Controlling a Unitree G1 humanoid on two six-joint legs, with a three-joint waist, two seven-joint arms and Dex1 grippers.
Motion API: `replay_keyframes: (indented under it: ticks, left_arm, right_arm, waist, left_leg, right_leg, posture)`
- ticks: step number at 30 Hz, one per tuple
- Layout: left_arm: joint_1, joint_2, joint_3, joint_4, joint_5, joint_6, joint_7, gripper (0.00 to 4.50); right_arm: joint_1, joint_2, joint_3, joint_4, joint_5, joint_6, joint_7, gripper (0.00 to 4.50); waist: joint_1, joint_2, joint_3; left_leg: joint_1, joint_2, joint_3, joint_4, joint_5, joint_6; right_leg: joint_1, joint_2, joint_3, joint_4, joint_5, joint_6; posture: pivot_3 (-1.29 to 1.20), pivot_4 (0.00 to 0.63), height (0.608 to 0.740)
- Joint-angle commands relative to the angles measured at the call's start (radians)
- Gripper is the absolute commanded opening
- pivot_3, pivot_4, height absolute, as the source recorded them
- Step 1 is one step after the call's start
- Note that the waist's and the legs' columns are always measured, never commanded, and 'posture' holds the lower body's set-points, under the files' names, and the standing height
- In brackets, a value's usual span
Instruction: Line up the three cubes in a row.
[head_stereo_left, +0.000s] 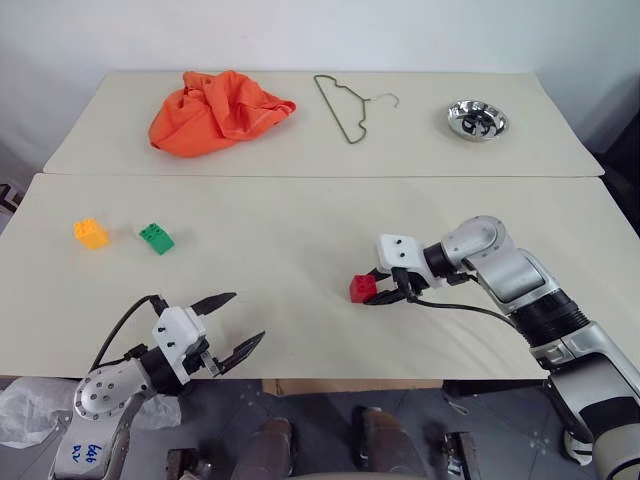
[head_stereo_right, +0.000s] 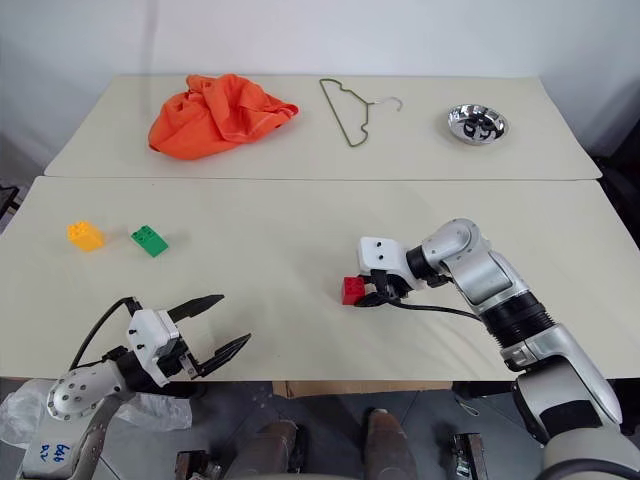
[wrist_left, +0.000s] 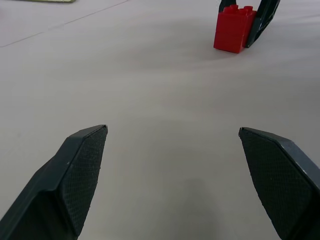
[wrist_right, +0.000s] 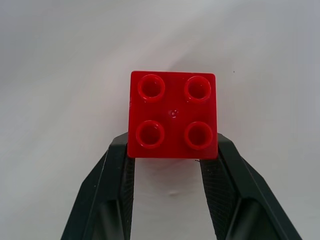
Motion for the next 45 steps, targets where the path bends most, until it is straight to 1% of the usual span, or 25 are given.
replay_keyframes:
  ticks: [1,2,8,10,13,15,18,21,23,25,27,28,29,30,32,36,38,41,45]
  left_arm:
    - [-0.012,0.014,0.02,-0.023,-0.008,-0.005,0.001,4.5]
    - [-0.012,0.016,0.022,-0.021,-0.008,-0.006,0.0,4.5]
    - [0.02,0.002,0.045,-0.025,-0.006,-0.016,0.022,4.5]
    - [0.043,-0.012,0.069,-0.03,-0.015,-0.014,0.043,4.5]
    - [0.078,-0.043,0.129,-0.031,-0.036,-0.015,0.09,4.5]
    - [0.105,-0.081,0.198,-0.022,-0.067,-0.015,0.14,4.5]
    - [0.149,-0.141,0.322,0.008,-0.125,-0.028,0.203,4.5]
    - [0.185,-0.189,0.403,0.027,-0.167,-0.026,0.25,4.5]
    - [0.212,-0.228,0.458,0.044,-0.2,-0.026,0.284,4.5]
    - [0.236,-0.264,0.512,0.074,-0.218,-0.036,0.317,4.5]
    - [0.257,-0.292,0.556,0.099,-0.246,-0.038,0.339,4.5]
    - [0.265,-0.301,0.565,0.108,-0.254,-0.036,0.343,4.5]
    - [0.271,-0.307,0.571,0.114,-0.26,-0.035,0.344,4.5]
    - [0.271,-0.309,0.57,0.113,-0.263,-0.035,0.343,4.5]
    - [0.26,-0.302,0.56,0.107,-0.257,-0.035,0.342,4.5]
    - [0.163,-0.283,0.509,0.066,-0.215,0.012,0.428,4.5]
    - [0.098,-0.284,0.468,0.028,-0.177,0.065,0.514,4.5]
    - [0.019,-0.308,0.352,-0.051,-0.015,0.129,0.657,4.5]
    - [-0.118,-0.398,0.307,-0.108,0.004,0.257,0.851,4.5]
  right_arm:
    - [0.014,0.005,-0.017,-0.02,-0.023,0.015,-0.018,2.22]
    - [0.013,0.004,-0.02,-0.023,-0.024,0.016,-0.017,2.48]
    - [0.017,-0.019,-0.059,-0.057,-0.006,0.027,-0.006,4.43]
    - [0.029,-0.033,-0.094,-0.047,0.005,0.004,-0.009,4.48]
    - [0.066,-0.03,-0.186,-0.02,0.08,-0.089,0.009,4.48]
    - [0.114,-0.03,-0.259,0.008,0.146,-0.205,0.053,4.48]
    - [0.198,-0.019,-0.374,0.035,0.282,-0.239,0.123,4.48]
    - [0.257,0.006,-0.458,0.054,0.37,-0.301,0.167,4.48]
    - [0.303,0.007,-0.496,0.059,0.4,-0.323,0.182,4.48]
    - [0.346,0.029,-0.534,0.049,0.436,-0.329,0.161,4.48]
    - [0.398,0.078,-0.574,0.023,0.476,-0.347,0.119,4.48]
    - [0.422,0.109,-0.589,0.015,0.477,-0.392,0.101,4.48]
    - [0.44,0.131,-0.6,0.008,0.476,-0.425,0.089,4.48]
    - [0.455,0.138,-0.604,-0.01,0.493,-0.394,0.081,4.48]
    - [0.462,0.165,-0.618,-0.031,0.496,-0.398,0.037,4.48]
    - [0.475,0.18,-0.615,-0.068,0.493,-0.398,-0.007,4.48]
    - [0.486,0.173,-0.605,-0.073,0.483,-0.404,-0.004,4.48]
    - [0.503,0.163,-0.601,-0.089,0.493,-0.394,0.004,4.48]
    - [0.523,0.156,-0.61,-0.123,0.508,-0.379,-0.006,4.48]
  waist:
    - [-0.001,0.0,0.0]
    - [-0.002,0.0,0.0]
    - [0.0,0.0,0.0]
    - [0.001,0.0,0.0]
    - [0.001,0.0,0.0]
    - [0.003,0.0,0.0]
    - [0.003,0.0,0.0]
    - [0.002,0.0,0.0]
    - [0.001,0.0,0.0]
    - [0.001,0.0,0.0]
    - [0.001,0.0,0.0]
    - [0.002,0.0,0.0]
    - [0.002,0.0,0.0]
    - [0.002,0.0,0.0]
    - [0.003,0.0,0.0]
    - [0.01,0.0,0.0]
    - [0.016,0.0,0.0]
    - [0.021,0.0,0.0]
    - [0.024,0.0,0.0]
  left_leg:
    - [0.0,0.0,0.0,0.0,0.0,0.0]
    - [0.0,0.0,0.0,0.0,0.0,0.0]
    - [-0.001,0.0,0.0,0.0,0.0,0.0]
    - [-0.002,0.0,0.0,0.0,0.0,0.0]
    - [-0.003,0.0,0.0,-0.001,0.0,0.0]
    - [-0.003,-0.001,0.0,-0.001,0.0,0.001]
    - [-0.003,0.0,0.0,-0.002,-0.001,0.001]
    - [-0.003,-0.001,0.001,-0.001,-0.001,0.002]
    - [-0.001,0.0,0.002,-0.001,-0.001,0.002]
    - [-0.001,0.0,0.002,-0.001,-0.001,0.002]
    - [-0.001,0.0,0.002,-0.001,-0.002,0.002]
    - [0.0,0.0,0.002,-0.001,-0.002,0.002]
    - [0.0,0.001,0.002,-0.001,-0.002,0.002]
    - [0.0,0.001,0.002,0.0,-0.002,0.002]
    - [0.0,0.0,0.002,0.0,-0.002,0.002]
    - [0.0,-0.001,0.0,0.001,-0.002,0.002]
    - [0.001,0.0,-0.002,0.001,-0.001,0.002]
    - [0.001,-0.001,-0.002,0.002,-0.001,0.002]
    - [0.001,-0.002,-0.001,0.002,-0.002,0.002]
  right_leg:
    - [0.0,0.0,0.0,0.0,0.0,0.0]
    - [0.0,0.0,0.0,0.0,0.0,0.0]
    - [-0.002,0.0,0.0,0.0,0.0,0.0]
    - [-0.002,0.0,0.0,0.0,0.0,0.0]
    - [-0.003,0.0,0.0,-0.001,0.0,0.0]
    - [-0.003,0.0,-0.001,-0.001,0.0,0.0]
    - [-0.003,0.0,-0.001,-0.002,0.0,0.0]
    - [-0.002,0.0,-0.001,-0.002,0.0,0.0]
    - [-0.002,0.0,-0.001,-0.002,0.0,0.0]
    - [-0.001,0.0,-0.001,-0.001,0.0,0.0]
    - [-0.001,0.0,0.0,-0.002,0.0,0.0]
    - [-0.001,0.0,0.0,-0.002,0.0,0.0]
    - [-0.001,0.001,0.001,-0.002,0.0,0.0]
    - [0.0,0.001,0.001,-0.002,0.0,0.0]
    - [0.0,0.0,0.001,-0.001,0.0,0.001]
    - [0.002,-0.001,0.001,-0.001,0.001,0.001]
    - [0.003,-0.001,0.001,-0.001,0.001,0.001]
    - [0.004,-0.001,0.001,-0.001,0.001,0.001]
    - [0.004,0.0,-0.001,0.0,0.001,0.002]
  posture:
    - [0.0,0.15,0.74]
    - [0.0,0.15,0.74]
    - [0.0,0.15,0.74]
    - [0.0,0.15,0.74]
    - [0.0,0.15,0.74]
    - [0.0,0.15,0.74]
    - [0.0,0.15,0.74]
    - [0.0,0.15,0.74]
    - [0.0,0.15,0.74]
    - [0.0,0.15,0.74]
    - [0.0,0.15,0.74]
    - [0.0,0.15,0.74]
    - [0.0,0.15,0.74]
    - [0.0,0.15,0.74]
    - [0.0,0.15,0.74]
    - [0.0,0.15,0.74]
    - [0.0,0.15,0.74]
    - [0.0,0.15,0.74]
    - [0.0,0.15,0.74]
